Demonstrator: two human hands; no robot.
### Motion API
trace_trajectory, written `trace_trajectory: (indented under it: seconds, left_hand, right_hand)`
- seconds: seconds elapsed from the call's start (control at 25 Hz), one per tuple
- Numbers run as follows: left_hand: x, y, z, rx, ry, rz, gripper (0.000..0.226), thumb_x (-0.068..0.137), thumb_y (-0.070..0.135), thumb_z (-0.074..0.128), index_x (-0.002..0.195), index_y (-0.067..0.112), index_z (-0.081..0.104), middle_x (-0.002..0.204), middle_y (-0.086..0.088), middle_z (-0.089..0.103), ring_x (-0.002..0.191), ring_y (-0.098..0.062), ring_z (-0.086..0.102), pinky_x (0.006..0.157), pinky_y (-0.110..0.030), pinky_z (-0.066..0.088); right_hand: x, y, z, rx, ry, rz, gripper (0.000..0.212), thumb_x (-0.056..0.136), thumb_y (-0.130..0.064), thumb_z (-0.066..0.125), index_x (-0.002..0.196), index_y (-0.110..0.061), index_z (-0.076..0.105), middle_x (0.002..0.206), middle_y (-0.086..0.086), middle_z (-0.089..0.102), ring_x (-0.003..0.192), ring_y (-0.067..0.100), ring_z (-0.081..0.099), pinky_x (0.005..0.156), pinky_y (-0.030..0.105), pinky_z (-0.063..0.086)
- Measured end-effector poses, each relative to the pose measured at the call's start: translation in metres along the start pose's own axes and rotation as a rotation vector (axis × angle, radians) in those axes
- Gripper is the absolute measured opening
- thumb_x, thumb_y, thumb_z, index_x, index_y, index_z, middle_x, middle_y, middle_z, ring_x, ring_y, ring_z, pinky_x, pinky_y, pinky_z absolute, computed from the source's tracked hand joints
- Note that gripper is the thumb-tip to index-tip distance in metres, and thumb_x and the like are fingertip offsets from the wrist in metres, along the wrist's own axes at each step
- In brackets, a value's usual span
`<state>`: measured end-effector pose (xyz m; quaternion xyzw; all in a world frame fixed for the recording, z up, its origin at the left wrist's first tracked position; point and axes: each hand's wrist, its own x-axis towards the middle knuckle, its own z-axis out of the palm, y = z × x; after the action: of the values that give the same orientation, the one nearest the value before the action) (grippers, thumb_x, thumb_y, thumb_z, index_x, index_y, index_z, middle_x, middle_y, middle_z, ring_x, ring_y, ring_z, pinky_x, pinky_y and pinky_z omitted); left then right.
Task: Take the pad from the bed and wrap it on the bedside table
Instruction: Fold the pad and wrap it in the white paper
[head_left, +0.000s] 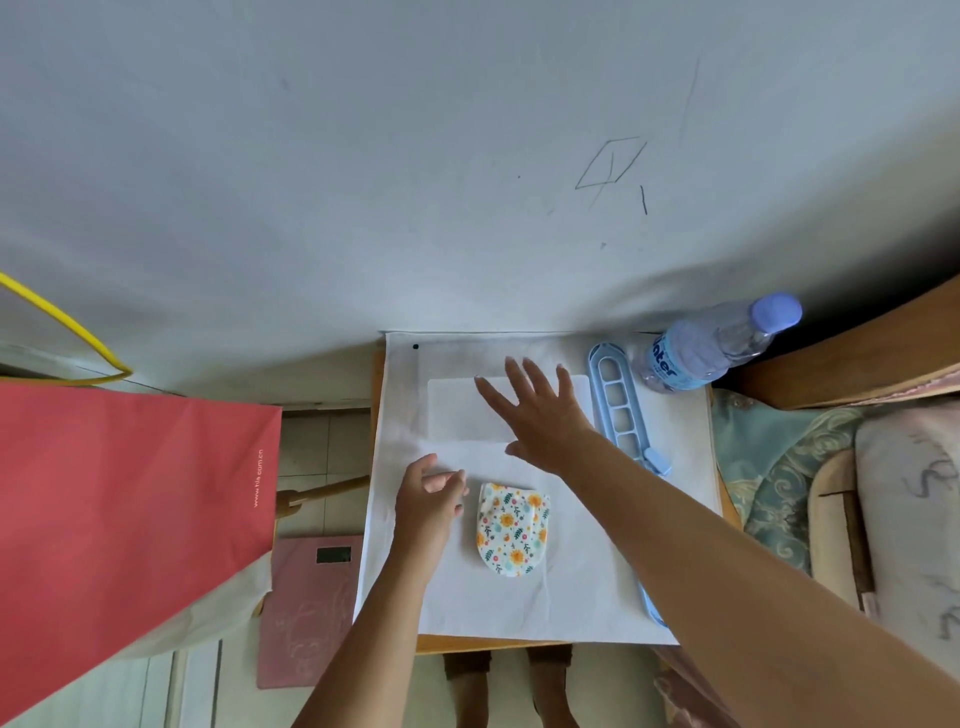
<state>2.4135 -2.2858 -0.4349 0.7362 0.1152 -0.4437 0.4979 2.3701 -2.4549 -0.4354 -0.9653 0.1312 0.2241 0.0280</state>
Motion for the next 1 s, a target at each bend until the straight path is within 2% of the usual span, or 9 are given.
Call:
trace_trajectory:
  seconds: [0.08, 0.16, 0.32, 0.44, 0.56, 0.64, 0.76, 0.92, 1.0]
  left_hand:
    - [0.002, 0.000, 0.000, -0.085, -0.094, -0.039, 0.056, 0.086, 0.016, 0.066, 0.136, 0.012, 0.040, 0.127, -0.016, 0.057, 0.102, -0.028, 0.066, 0.084, -0.035, 0.055]
    - [0.005, 0.001, -0.001, -0.156, -0.154, -0.052, 0.061, 0.086, 0.021, 0.065, 0.138, 0.012, 0.036, 0.130, -0.016, 0.057, 0.105, -0.028, 0.066, 0.092, -0.041, 0.053]
    - [0.003, 0.010, 0.000, -0.344, -0.227, -0.026, 0.074, 0.084, 0.023, 0.066, 0.145, 0.017, 0.025, 0.138, -0.017, 0.051, 0.109, -0.026, 0.064, 0.088, -0.038, 0.055]
    - [-0.003, 0.023, -0.001, -0.497, -0.307, -0.032, 0.108, 0.058, 0.028, 0.083, 0.147, 0.032, 0.021, 0.140, -0.014, 0.046, 0.117, -0.032, 0.059, 0.081, -0.041, 0.059]
    - [-0.009, 0.030, 0.000, -0.606, -0.383, -0.065, 0.129, 0.036, 0.027, 0.095, 0.145, 0.034, 0.026, 0.137, -0.014, 0.045, 0.119, -0.037, 0.053, 0.072, -0.043, 0.062]
    - [-0.012, 0.028, 0.000, -0.622, -0.384, -0.055, 0.132, 0.029, 0.024, 0.097, 0.142, 0.032, 0.030, 0.130, -0.015, 0.050, 0.112, -0.035, 0.059, 0.072, -0.043, 0.062]
    - [-0.015, 0.024, 0.000, -0.625, -0.331, -0.034, 0.125, 0.029, 0.024, 0.098, 0.137, 0.033, 0.036, 0.129, -0.017, 0.052, 0.115, -0.036, 0.059, 0.078, -0.047, 0.060]
    - [-0.022, 0.018, -0.001, -0.621, -0.236, 0.008, 0.082, 0.055, 0.012, 0.086, 0.122, 0.039, 0.046, 0.127, -0.017, 0.053, 0.114, -0.035, 0.061, 0.074, -0.044, 0.061]
    - [-0.025, 0.018, 0.000, -0.618, -0.197, 0.023, 0.077, 0.055, 0.013, 0.086, 0.116, 0.040, 0.049, 0.126, -0.016, 0.052, 0.114, -0.035, 0.060, 0.073, -0.044, 0.061]
  right_hand:
    - [0.003, 0.002, -0.003, 0.019, -0.009, -0.015, 0.091, 0.083, -0.038, 0.064, 0.147, -0.026, 0.000, 0.153, 0.020, 0.014, 0.140, 0.038, 0.017, 0.111, 0.061, 0.020]
    - [-0.001, 0.005, -0.008, 0.066, 0.007, -0.033, 0.082, 0.083, -0.039, 0.062, 0.146, -0.024, 0.012, 0.150, 0.020, 0.022, 0.134, 0.036, 0.028, 0.111, 0.055, 0.025]
    - [-0.020, 0.017, -0.031, 0.552, 0.075, 0.039, 0.049, 0.079, -0.037, 0.066, 0.124, -0.028, 0.048, 0.131, 0.006, 0.049, 0.109, 0.027, 0.055, 0.099, 0.044, 0.042]
    - [-0.037, 0.024, -0.048, 0.872, -0.036, 0.033, 0.039, 0.078, -0.036, 0.071, 0.114, -0.033, 0.057, 0.121, 0.001, 0.058, 0.105, 0.016, 0.055, 0.097, 0.037, 0.045]
    - [-0.051, 0.027, -0.057, 0.982, -0.089, -0.015, 0.040, 0.078, -0.035, 0.072, 0.116, -0.031, 0.061, 0.121, -0.002, 0.064, 0.110, 0.014, 0.059, 0.096, 0.031, 0.049]
    - [-0.059, 0.027, -0.057, 0.927, -0.075, -0.037, 0.041, 0.081, -0.034, 0.069, 0.120, -0.029, 0.059, 0.122, -0.002, 0.065, 0.110, 0.013, 0.061, 0.095, 0.032, 0.051]
    - [-0.071, 0.016, -0.049, 0.657, 0.029, -0.121, 0.038, 0.091, -0.033, 0.056, 0.126, -0.020, 0.054, 0.116, 0.007, 0.067, 0.099, 0.024, 0.064, 0.087, 0.039, 0.053]
    - [-0.086, 0.004, -0.046, 0.431, 0.170, -0.268, 0.036, 0.098, -0.025, 0.042, 0.125, -0.002, 0.050, 0.101, 0.017, 0.067, 0.076, 0.034, 0.064, 0.066, 0.046, 0.056]
    - [-0.091, 0.000, -0.050, 0.380, 0.181, -0.322, 0.035, 0.098, -0.021, 0.042, 0.121, 0.003, 0.051, 0.094, 0.019, 0.067, 0.067, 0.033, 0.063, 0.059, 0.046, 0.057]
